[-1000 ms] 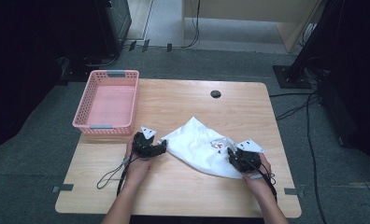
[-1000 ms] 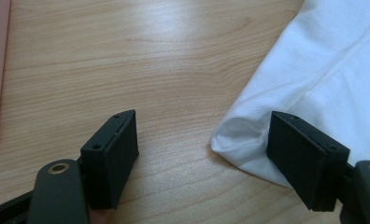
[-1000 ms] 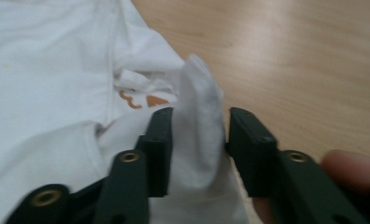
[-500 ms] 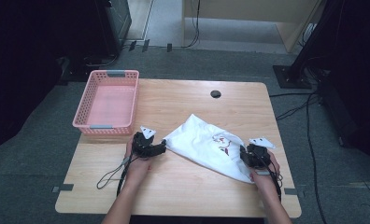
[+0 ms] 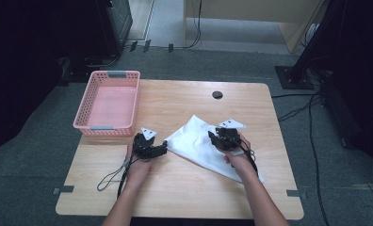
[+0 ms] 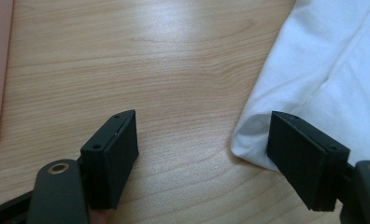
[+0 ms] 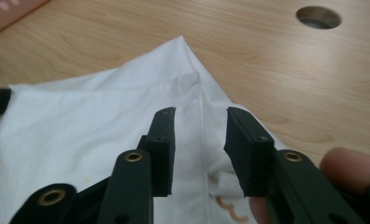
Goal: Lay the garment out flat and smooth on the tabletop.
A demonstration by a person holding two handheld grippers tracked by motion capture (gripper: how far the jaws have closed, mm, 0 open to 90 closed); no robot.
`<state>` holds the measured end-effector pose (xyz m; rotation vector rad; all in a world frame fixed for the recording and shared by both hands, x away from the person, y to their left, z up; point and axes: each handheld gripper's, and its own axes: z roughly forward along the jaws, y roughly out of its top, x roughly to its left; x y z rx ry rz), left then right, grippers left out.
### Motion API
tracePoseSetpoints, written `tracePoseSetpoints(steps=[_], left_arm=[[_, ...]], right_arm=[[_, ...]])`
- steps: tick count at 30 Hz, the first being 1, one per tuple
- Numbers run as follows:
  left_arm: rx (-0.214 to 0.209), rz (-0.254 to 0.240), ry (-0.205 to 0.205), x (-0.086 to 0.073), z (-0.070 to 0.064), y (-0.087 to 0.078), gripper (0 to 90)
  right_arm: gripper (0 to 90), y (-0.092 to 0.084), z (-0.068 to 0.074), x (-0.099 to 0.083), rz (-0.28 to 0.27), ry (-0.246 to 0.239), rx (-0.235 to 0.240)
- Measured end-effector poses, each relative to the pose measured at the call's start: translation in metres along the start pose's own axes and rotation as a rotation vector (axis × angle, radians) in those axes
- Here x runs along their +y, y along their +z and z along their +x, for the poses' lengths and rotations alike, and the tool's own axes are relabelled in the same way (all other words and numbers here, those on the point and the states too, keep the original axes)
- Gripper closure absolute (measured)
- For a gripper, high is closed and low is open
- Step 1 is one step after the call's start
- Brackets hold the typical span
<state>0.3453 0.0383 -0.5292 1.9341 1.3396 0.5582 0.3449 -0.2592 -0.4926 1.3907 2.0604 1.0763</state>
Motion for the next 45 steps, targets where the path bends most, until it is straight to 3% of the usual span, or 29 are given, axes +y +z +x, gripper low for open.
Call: tracePoseSetpoints(steps=[5,7,11,14,21,26,31,34,40,45], left_arm=[[-0.005,-0.003,-0.005,0.000,0.000,0.000,25.3],[-0.006,-0.003,-0.006,0.000,0.000,0.000,25.3],[-0.007,-0.004,-0.007,0.000,0.000,0.000,25.3],[-0.008,-0.003,-0.006,0.000,0.001,-0.001,25.3],[-0.016,-0.005,-0.015,-0.001,0.002,-0.001,25.3],[-0.018,-0.004,-0.014,-0.001,0.002,-0.001,25.2],[-0.018,-0.006,-0.016,-0.001,0.002,-0.001,25.2],[-0.018,-0.004,-0.014,-0.001,0.002,-0.001,25.2],[-0.018,-0.006,-0.017,-0.001,0.002,-0.001,25.2],[-0.019,-0.004,-0.014,-0.001,0.002,-0.001,25.2]], right_arm=[[66.7,0.027,-0.005,0.007,0.034,0.081,0.049],[69.6,0.033,-0.004,0.006,0.042,0.078,0.052],[88.5,0.036,-0.001,0.005,0.041,0.047,0.023],[89.4,0.029,0.003,0.006,0.013,0.023,0.035],[89.2,-0.007,0.017,-0.001,-0.065,-0.044,0.107],[88.8,-0.023,0.020,-0.011,-0.080,-0.085,0.090],[84.9,-0.025,0.014,-0.021,-0.068,-0.055,0.088],[80.8,-0.021,0.010,-0.027,-0.032,-0.045,0.103],[71.9,-0.016,0.005,-0.037,0.012,-0.058,0.142],[68.0,-0.014,0.009,-0.045,0.041,-0.103,0.126]])
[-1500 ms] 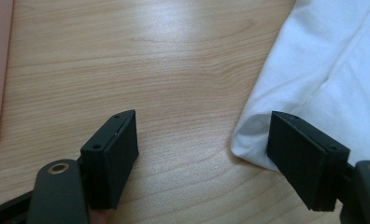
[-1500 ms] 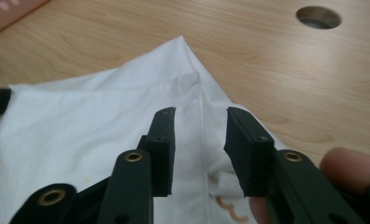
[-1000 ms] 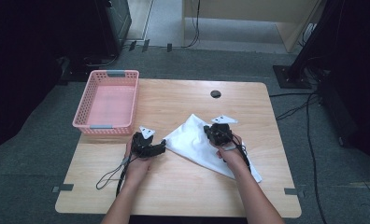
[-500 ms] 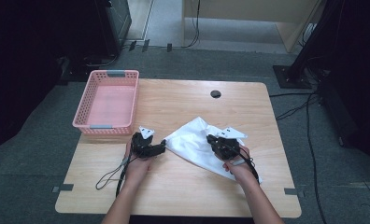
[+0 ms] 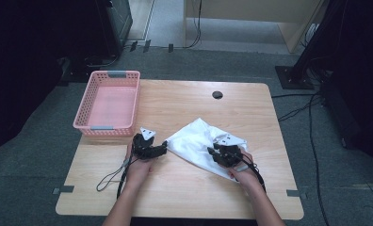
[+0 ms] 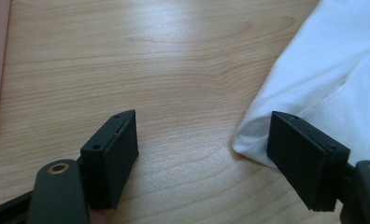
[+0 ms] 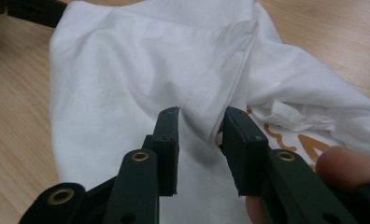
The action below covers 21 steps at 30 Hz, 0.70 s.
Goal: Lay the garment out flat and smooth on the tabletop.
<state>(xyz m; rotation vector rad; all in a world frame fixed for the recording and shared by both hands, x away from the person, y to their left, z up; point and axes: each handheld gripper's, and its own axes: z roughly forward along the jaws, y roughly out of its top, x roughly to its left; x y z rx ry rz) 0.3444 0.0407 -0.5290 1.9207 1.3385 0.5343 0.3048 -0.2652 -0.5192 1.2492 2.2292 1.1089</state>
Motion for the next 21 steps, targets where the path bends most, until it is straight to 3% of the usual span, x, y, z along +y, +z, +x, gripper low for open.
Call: tracePoseSetpoints(steps=[7,9,12,15,19,21], left_arm=[[-0.001,0.000,0.000,0.000,0.000,0.000,25.2],[0.000,-0.001,-0.001,0.000,0.000,0.000,25.2],[0.001,-0.001,0.000,0.000,-0.001,0.000,25.2],[0.001,-0.001,0.000,0.000,-0.001,0.000,25.2],[-0.006,-0.004,-0.009,0.000,0.001,0.000,25.2],[-0.036,-0.014,-0.041,-0.001,0.005,-0.001,25.2]], right_arm=[[66.9,-0.008,0.011,-0.012,-0.001,-0.059,0.032],[72.1,-0.011,0.014,-0.015,-0.012,-0.077,0.012],[80.8,-0.011,0.013,-0.014,-0.039,-0.051,-0.059],[80.8,-0.008,0.006,-0.009,-0.068,0.021,-0.056],[90.0,-0.004,0.006,-0.004,-0.076,0.034,-0.065],[90.0,-0.009,0.013,-0.004,-0.081,-0.006,-0.054]])
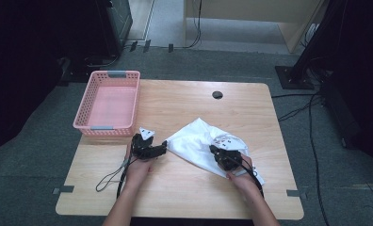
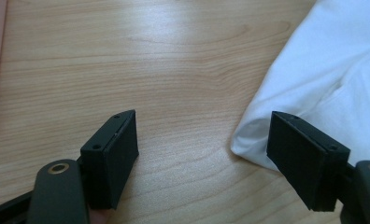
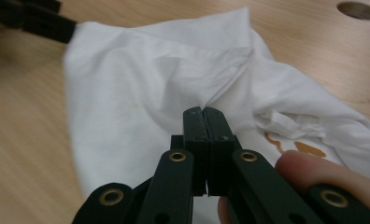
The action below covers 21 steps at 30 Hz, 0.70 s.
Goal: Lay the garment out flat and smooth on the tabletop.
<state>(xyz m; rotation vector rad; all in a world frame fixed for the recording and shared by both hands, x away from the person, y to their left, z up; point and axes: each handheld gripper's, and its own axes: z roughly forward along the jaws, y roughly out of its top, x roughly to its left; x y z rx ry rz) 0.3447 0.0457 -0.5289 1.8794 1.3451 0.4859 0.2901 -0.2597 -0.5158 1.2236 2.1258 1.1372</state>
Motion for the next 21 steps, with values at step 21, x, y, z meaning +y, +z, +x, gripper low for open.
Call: tracePoseSetpoints(steps=[21], left_arm=[[-0.193,-0.086,-0.057,0.001,-0.009,-0.019,25.1]], right_arm=[[90.0,-0.073,0.090,-0.041,0.009,-0.219,0.309]])
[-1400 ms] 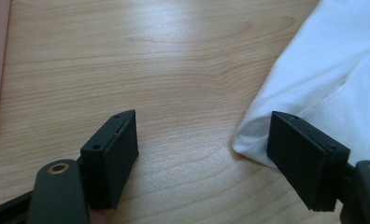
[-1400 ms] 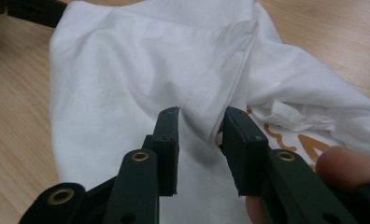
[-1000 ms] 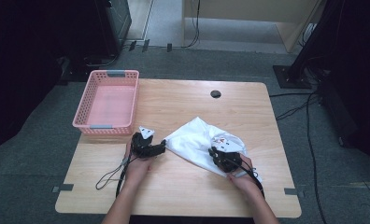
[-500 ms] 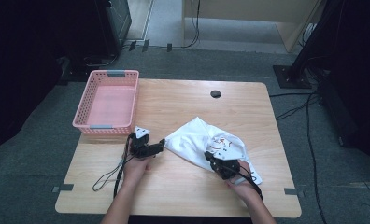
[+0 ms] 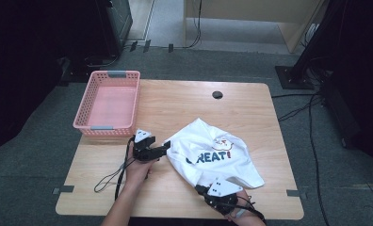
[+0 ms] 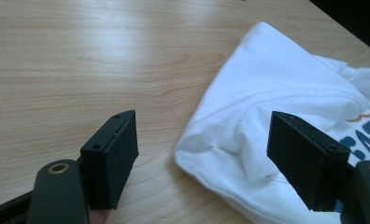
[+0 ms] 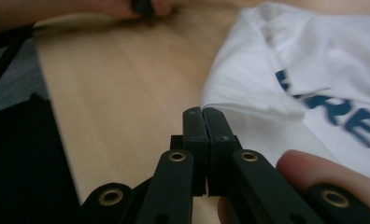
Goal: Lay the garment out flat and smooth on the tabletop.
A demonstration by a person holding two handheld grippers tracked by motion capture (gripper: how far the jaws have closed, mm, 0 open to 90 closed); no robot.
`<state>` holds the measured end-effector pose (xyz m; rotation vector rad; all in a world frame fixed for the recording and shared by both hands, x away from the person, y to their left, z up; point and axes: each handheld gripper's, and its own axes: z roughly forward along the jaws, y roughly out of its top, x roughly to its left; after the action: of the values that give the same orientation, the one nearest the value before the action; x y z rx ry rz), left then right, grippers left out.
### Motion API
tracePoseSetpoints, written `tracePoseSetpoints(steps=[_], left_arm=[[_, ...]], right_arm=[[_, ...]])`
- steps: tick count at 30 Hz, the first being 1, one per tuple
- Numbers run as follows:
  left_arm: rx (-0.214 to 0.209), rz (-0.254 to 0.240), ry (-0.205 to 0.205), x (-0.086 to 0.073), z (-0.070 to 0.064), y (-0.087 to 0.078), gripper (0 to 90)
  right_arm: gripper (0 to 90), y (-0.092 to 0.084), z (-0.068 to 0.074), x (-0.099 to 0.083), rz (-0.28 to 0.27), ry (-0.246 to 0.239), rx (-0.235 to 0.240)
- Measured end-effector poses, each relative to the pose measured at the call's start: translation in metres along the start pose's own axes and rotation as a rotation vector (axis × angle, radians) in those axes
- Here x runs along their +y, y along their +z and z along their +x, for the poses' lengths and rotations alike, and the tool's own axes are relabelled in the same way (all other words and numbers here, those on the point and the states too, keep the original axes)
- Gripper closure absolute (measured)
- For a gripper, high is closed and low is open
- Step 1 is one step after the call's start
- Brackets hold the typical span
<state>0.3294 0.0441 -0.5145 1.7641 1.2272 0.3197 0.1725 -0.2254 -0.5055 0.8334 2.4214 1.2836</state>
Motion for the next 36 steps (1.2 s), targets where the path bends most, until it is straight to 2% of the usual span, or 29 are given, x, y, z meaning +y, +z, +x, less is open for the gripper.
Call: tracePoseSetpoints(steps=[4,6,8,10,12,13,14,15,16,17,20,21,22,23,25,26,28,29,31,32,33,36], left_arm=[[-0.014,0.021,0.075,0.006,-0.026,-0.001,25.1],[-0.020,0.022,0.114,0.008,-0.038,-0.002,25.0],[-0.029,0.032,0.144,0.008,-0.047,-0.004,25.0],[-0.030,0.035,0.161,0.007,-0.055,-0.006,25.0],[-0.038,0.037,0.178,0.006,-0.062,-0.006,24.9],[-0.041,0.038,0.205,0.003,-0.067,-0.006,24.9],[-0.041,0.037,0.228,0.002,-0.072,-0.005,25.0],[-0.036,0.035,0.269,-0.001,-0.079,-0.004,25.0],[-0.023,0.037,0.289,-0.003,-0.085,-0.004,25.0],[-0.013,0.043,0.313,-0.005,-0.091,-0.002,25.1],[-0.012,0.047,0.357,-0.011,-0.108,0.004,25.1],[0.001,0.057,0.391,-0.016,-0.116,0.010,25.2],[0.015,0.068,0.407,-0.018,-0.121,0.013,25.5],[0.034,0.074,0.414,-0.021,-0.124,0.016,28.8],[0.058,0.090,0.431,-0.025,-0.128,0.022,32.6],[0.073,0.097,0.441,-0.027,-0.129,0.024,34.1],[0.093,0.100,0.453,-0.030,-0.130,0.027,41.1],[0.090,0.101,0.447,-0.031,-0.129,0.028,48.9],[0.102,0.090,0.453,-0.033,-0.127,0.029,56.8],[0.118,0.083,0.452,-0.034,-0.126,0.030,56.8],[0.116,0.075,0.443,-0.036,-0.122,0.030,66.9],[0.116,0.067,0.423,-0.037,-0.114,0.027,79.6]], right_arm=[[87.9,0.002,0.011,-0.010,0.064,-0.043,0.087],[74.8,0.001,0.014,-0.013,0.083,-0.075,0.134],[67.7,-0.006,0.014,-0.013,0.076,-0.104,0.165],[62.2,-0.016,0.008,-0.010,0.039,-0.088,0.173],[57.7,-0.028,-0.006,-0.005,0.004,-0.055,0.139],[56.2,-0.033,-0.015,-0.003,-0.011,-0.039,0.104],[54.9,-0.038,-0.027,-0.001,-0.026,-0.011,0.049],[53.0,-0.041,-0.035,0.000,-0.030,0.016,0.014],[51.2,-0.044,-0.050,0.002,-0.039,0.062,-0.043],[49.1,-0.046,-0.058,0.003,-0.047,0.097,-0.070],[45.7,-0.048,-0.093,0.003,-0.081,0.270,-0.158],[41.9,-0.046,-0.102,0.002,-0.079,0.289,-0.192],[39.3,-0.039,-0.115,-0.002,-0.029,0.258,-0.289],[36.7,-0.034,-0.122,-0.006,0.003,0.261,-0.327],[32.1,-0.026,-0.133,-0.013,0.028,0.304,-0.384],[31.4,-0.023,-0.137,-0.017,0.036,0.318,-0.392],[30.7,-0.016,-0.142,-0.024,0.067,0.313,-0.425],[30.5,-0.014,-0.142,-0.027,0.080,0.316,-0.425],[30.2,-0.011,-0.143,-0.033,0.089,0.317,-0.428],[30.2,-0.011,-0.143,-0.033,0.089,0.317,-0.428],[30.1,-0.010,-0.142,-0.037,0.092,0.334,-0.428],[30.0,-0.013,-0.139,-0.039,0.093,0.337,-0.437]])
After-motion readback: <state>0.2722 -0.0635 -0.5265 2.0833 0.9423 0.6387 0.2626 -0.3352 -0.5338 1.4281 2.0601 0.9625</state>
